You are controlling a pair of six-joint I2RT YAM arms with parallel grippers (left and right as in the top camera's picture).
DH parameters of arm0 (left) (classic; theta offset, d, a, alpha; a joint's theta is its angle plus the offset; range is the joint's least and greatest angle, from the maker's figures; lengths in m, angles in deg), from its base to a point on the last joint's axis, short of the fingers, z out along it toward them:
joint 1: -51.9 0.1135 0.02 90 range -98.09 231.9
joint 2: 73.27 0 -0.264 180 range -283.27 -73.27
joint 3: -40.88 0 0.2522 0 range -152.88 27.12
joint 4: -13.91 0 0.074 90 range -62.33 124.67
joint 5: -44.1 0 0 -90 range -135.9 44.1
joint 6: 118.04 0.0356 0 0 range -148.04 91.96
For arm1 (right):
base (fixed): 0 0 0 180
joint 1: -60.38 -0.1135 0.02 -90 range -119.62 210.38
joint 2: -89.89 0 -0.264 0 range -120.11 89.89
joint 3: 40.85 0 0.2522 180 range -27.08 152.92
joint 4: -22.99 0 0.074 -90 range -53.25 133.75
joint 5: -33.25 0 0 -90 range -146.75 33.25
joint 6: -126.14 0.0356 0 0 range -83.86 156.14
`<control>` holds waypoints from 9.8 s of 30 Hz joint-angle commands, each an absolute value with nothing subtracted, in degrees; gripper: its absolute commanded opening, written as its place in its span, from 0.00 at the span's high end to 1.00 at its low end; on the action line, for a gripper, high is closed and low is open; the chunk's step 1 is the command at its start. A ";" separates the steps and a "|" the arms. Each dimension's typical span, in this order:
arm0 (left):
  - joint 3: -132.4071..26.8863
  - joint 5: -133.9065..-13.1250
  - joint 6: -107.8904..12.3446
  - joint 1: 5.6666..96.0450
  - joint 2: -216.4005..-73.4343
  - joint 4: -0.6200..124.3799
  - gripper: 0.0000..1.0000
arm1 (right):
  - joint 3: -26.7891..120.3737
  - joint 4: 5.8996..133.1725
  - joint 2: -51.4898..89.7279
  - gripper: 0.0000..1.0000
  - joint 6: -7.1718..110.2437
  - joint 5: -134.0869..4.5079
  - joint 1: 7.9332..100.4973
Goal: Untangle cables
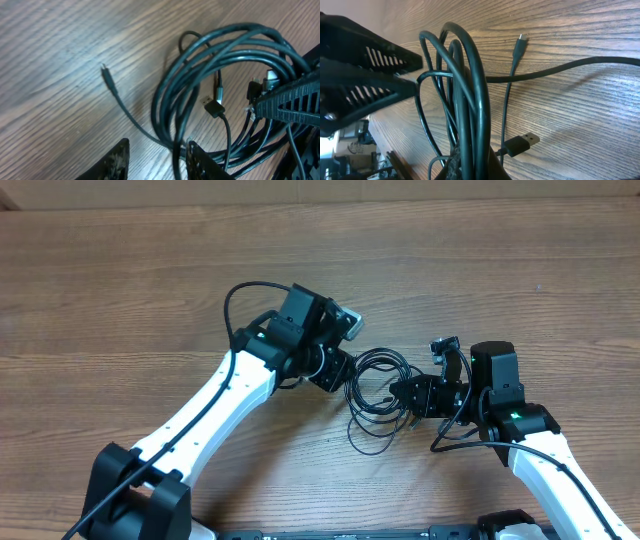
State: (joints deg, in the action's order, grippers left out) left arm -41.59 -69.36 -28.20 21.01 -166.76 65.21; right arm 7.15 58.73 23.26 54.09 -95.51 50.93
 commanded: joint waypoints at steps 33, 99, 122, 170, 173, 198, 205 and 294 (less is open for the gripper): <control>-42.05 -70.96 -28.27 32.68 -150.17 77.15 0.96 | 8.62 66.53 23.26 0.96 61.90 -72.47 51.04; -43.49 -80.88 -25.40 29.29 -155.29 69.58 0.96 | 8.62 61.61 23.24 0.85 40.78 -101.89 51.04; -45.79 -64.99 -36.40 34.23 -148.93 75.38 0.96 | 8.62 60.94 22.69 0.67 43.16 -112.19 51.01; -45.74 -70.22 -57.86 25.88 -154.90 61.72 0.96 | 8.62 51.45 22.61 0.52 87.56 -87.84 39.32; -45.74 -71.22 -57.86 25.88 -154.90 61.02 0.96 | 8.62 51.43 22.61 0.70 88.87 -87.84 39.32; -45.74 -76.14 -35.92 31.37 -154.90 68.49 0.96 | 8.62 70.07 22.61 0.64 80.58 -60.30 39.60; -45.74 -84.53 -25.23 31.37 -154.90 71.22 0.96 | 8.62 70.81 22.61 0.60 80.61 -55.10 39.60; -46.12 -96.31 -7.57 36.44 -158.76 87.68 0.47 | 8.62 46.05 22.63 0.96 67.47 -87.86 39.43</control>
State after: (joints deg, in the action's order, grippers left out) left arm -44.94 -95.09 -7.00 36.53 -158.89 87.16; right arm 8.16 47.38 22.74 64.50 -88.86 39.39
